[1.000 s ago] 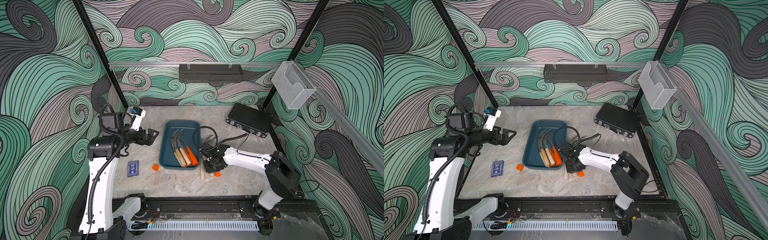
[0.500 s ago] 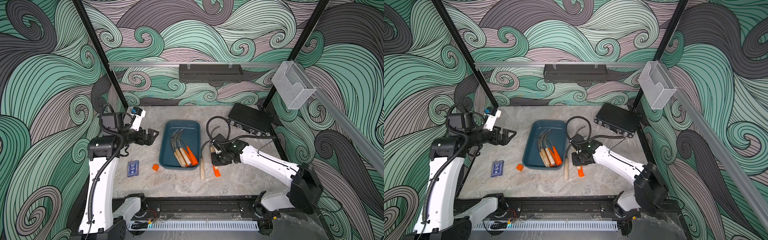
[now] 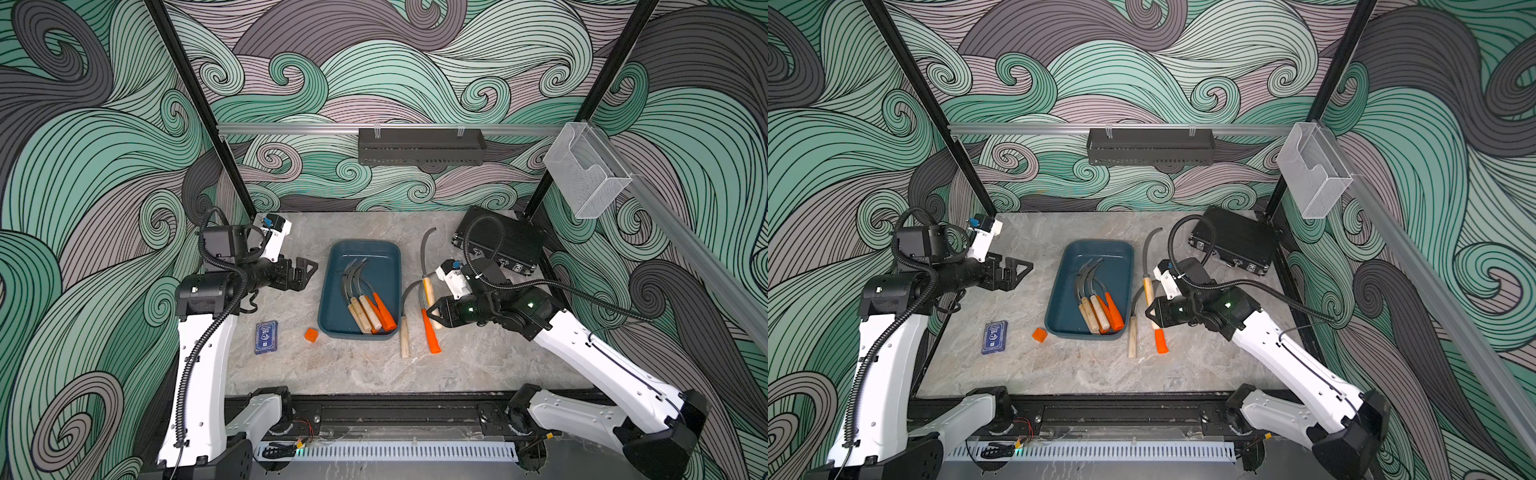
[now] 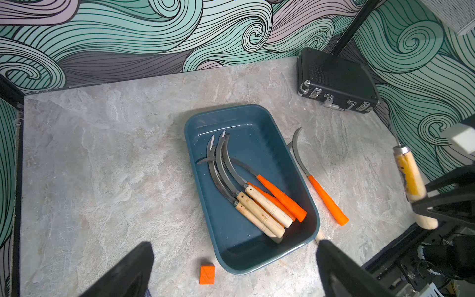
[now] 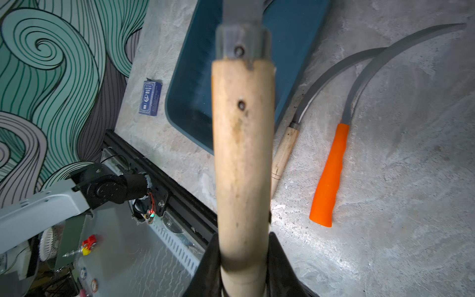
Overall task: Put small sickles into storage boxes
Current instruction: Place the sickle in the storage box.
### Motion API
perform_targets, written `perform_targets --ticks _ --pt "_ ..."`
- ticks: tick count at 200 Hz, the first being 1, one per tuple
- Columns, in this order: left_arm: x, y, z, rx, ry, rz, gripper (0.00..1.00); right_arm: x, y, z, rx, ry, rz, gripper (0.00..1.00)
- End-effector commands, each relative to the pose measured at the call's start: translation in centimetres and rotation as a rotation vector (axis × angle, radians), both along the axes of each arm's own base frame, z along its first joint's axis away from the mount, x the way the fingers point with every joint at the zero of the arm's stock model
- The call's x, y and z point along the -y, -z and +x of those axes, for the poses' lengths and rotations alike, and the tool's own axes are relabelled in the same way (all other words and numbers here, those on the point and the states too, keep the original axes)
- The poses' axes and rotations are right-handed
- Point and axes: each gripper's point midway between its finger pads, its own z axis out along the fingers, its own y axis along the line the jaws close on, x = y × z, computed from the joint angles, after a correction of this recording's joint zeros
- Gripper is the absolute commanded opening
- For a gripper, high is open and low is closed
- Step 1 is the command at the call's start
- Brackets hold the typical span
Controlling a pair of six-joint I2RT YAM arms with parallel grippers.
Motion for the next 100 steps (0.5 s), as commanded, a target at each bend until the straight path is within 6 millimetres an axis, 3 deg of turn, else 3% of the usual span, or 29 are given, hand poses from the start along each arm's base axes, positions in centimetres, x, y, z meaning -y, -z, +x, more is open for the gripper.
perform_targets --ticks 1,100 --pt "0.0 0.0 -0.3 -0.005 0.003 0.013 0.99 -1.0 -2.2 -0.6 0.015 -0.063 0.074 0.03" --pt "-0.3 0.7 -1.1 -0.015 -0.014 0.026 0.99 -4.3 -4.0 0.2 -0.016 -0.124 0.185 0.02"
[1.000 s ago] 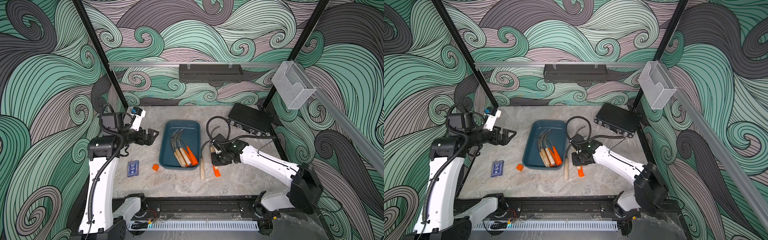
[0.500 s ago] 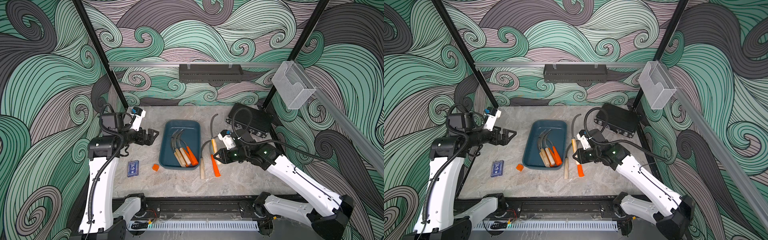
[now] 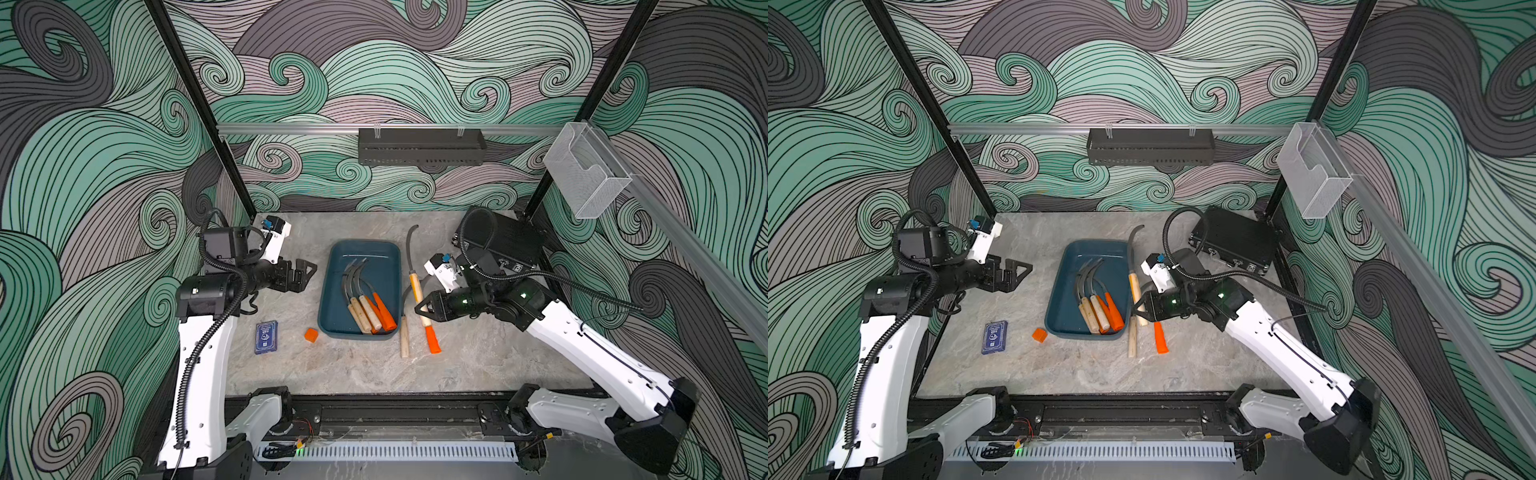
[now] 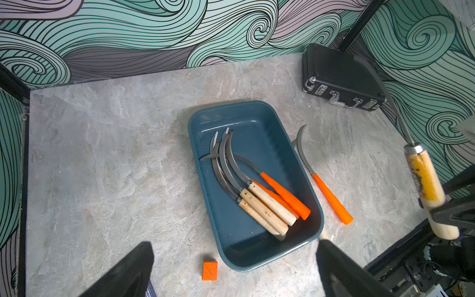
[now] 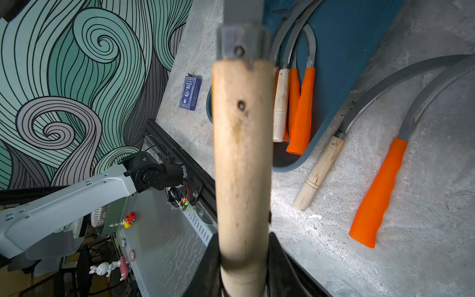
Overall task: Put small sickles into storage boxes
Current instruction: Place the sickle in the storage box.
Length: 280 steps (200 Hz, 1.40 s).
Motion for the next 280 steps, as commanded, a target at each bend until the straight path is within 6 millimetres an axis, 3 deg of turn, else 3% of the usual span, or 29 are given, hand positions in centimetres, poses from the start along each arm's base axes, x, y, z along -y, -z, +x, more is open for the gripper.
perform_targets --ticks 1,63,127,205,280 --pt "0.0 0.1 -0.8 -0.004 0.001 0.013 0.99 -1.3 -2.3 0.2 0.033 -0.029 0.084 0.02" --pt "0.0 -0.2 -0.5 0.006 -0.014 -0.002 0.99 -2.7 -1.5 0.1 0.006 -0.042 0.080 0.02" --pt "-0.2 -0.7 0.9 0.000 -0.043 -0.032 0.99 -7.3 1.5 0.2 -0.035 -0.054 -0.008 0.02" --pt "-0.2 -3.2 0.8 0.071 -0.028 -0.005 0.99 -11.3 5.4 3.4 -0.066 0.022 -0.151 0.02" --pt "0.0 -3.3 0.4 0.070 -0.017 -0.015 0.99 -14.6 10.2 5.7 -0.087 0.018 -0.286 0.04"
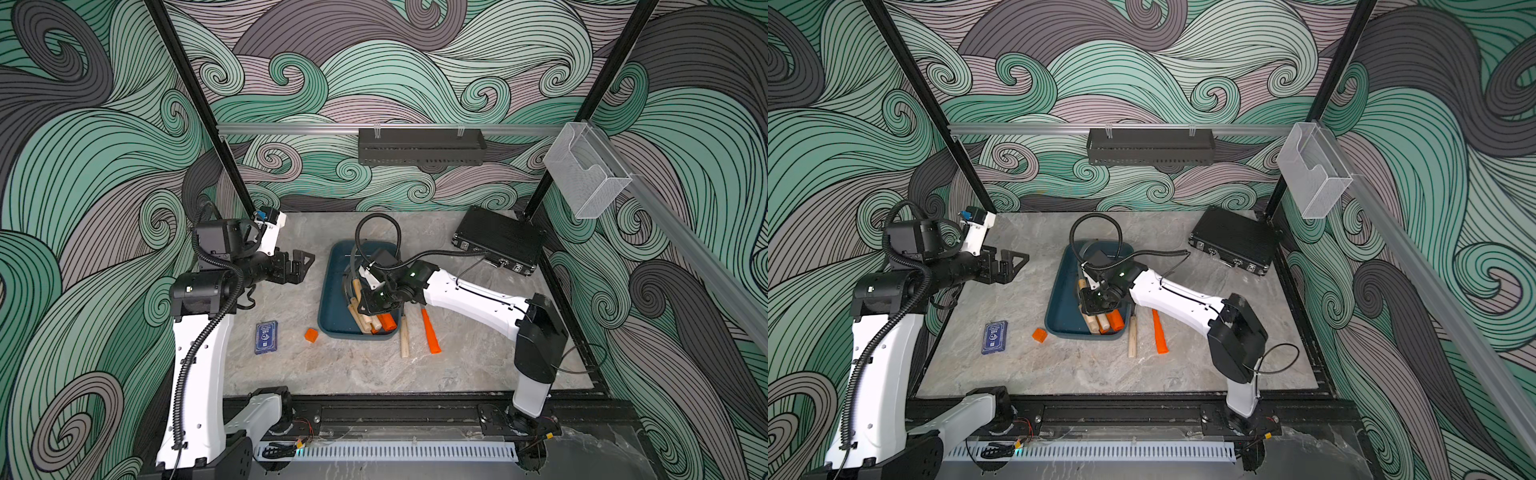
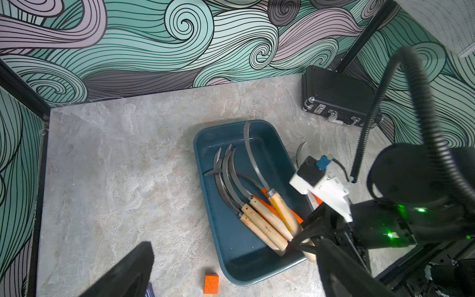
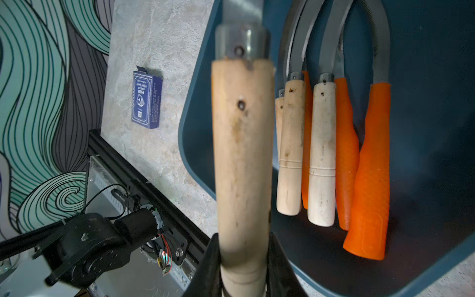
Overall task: Put small sickles into storage boxes
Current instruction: Place the sickle in the storage box.
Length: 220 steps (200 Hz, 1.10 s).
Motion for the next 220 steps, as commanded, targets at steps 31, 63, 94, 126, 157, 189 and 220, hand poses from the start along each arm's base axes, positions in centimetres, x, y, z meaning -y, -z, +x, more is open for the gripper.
perform_targets --ticks 31,63,94,126,157,189,220 --pt "0.4 -0.4 -0.6 0.004 0.016 -0.011 0.99 -1.4 2.1 1.5 0.009 0.004 -0.081 0.04" --pt "0.5 -0.2 -0.5 0.001 0.024 -0.014 0.99 -2.2 3.2 2.0 0.009 0.004 -0.113 0.05" --pt "0.7 0.2 -0.5 -0.010 0.032 -0.022 0.99 -2.3 4.5 2.2 0.004 0.008 -0.143 0.07" --pt "0.7 0.3 -0.6 -0.007 0.038 -0.012 0.99 -2.5 5.5 2.3 0.002 0.002 -0.166 0.07" --pt "0.7 0.3 -0.7 -0.006 0.043 -0.004 0.99 -2.4 6.3 2.3 -0.002 -0.003 -0.193 0.09" --pt "0.7 0.4 -0.7 -0.012 0.042 -0.010 0.99 -2.6 6.6 2.1 -0.006 -0.009 -0.199 0.10" --pt "0.8 0.4 -0.8 -0.011 0.045 -0.013 0.99 -2.6 6.9 2.0 -0.012 -0.012 -0.205 0.13"
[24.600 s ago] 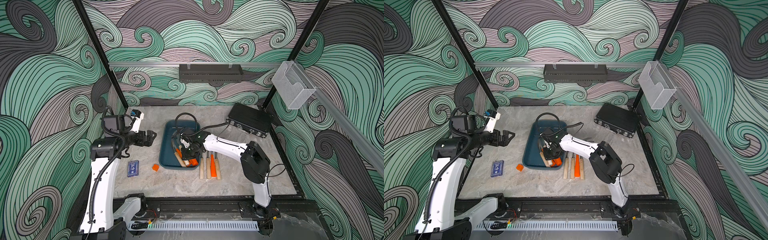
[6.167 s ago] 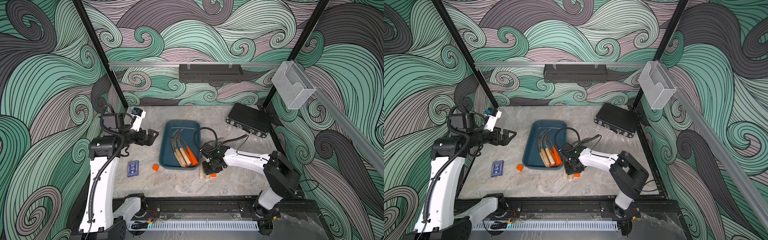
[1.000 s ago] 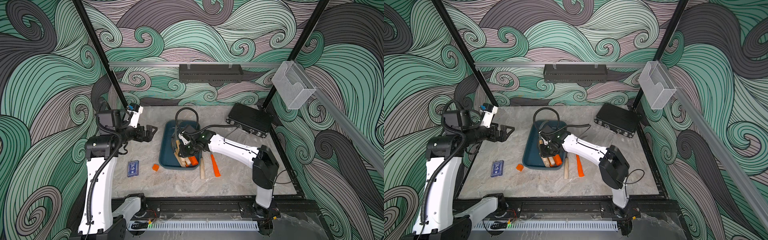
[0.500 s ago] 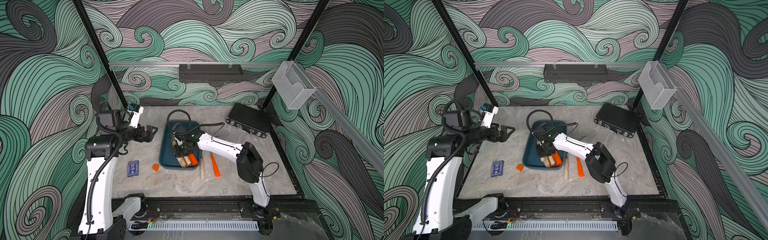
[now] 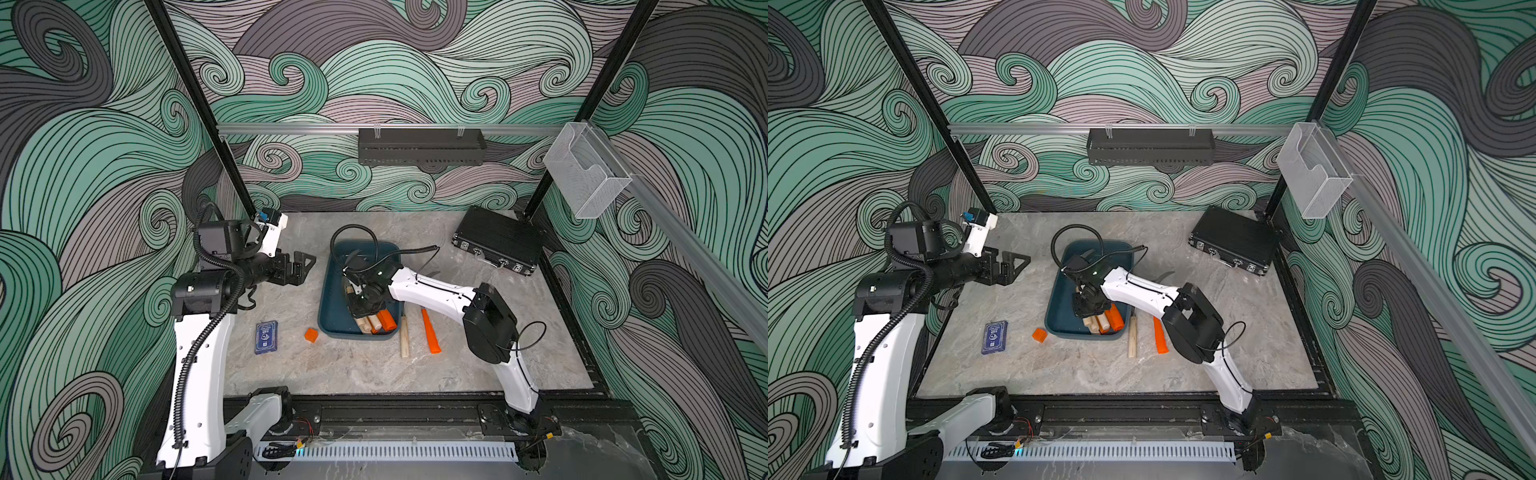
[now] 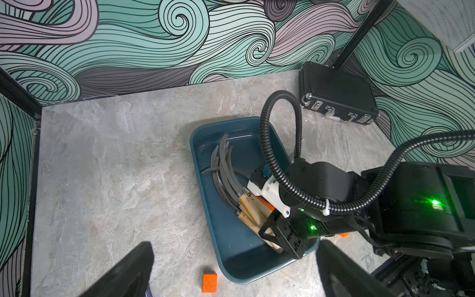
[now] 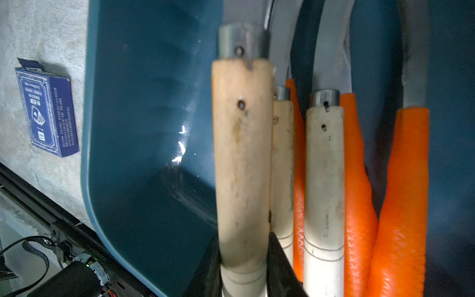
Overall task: Put small sickles into storage boxes
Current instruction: Place the sickle in the storage box.
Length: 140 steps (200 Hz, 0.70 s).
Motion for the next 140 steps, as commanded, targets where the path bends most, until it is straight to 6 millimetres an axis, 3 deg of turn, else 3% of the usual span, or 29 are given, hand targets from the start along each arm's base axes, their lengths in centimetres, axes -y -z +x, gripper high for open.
perform_targets --ticks 1,50,140 --pt "0.5 -0.1 -0.7 0.000 0.027 -0.011 0.99 -0.2 0.4 0.2 0.013 -0.008 -0.022 0.13" --pt "0.6 -0.3 -1.0 0.003 0.032 -0.007 0.99 0.2 0.5 -0.6 -0.004 -0.011 -0.047 0.13" --pt "0.9 -0.4 -1.0 -0.003 0.040 -0.029 0.99 0.7 1.7 -1.4 -0.031 -0.015 -0.095 0.24"
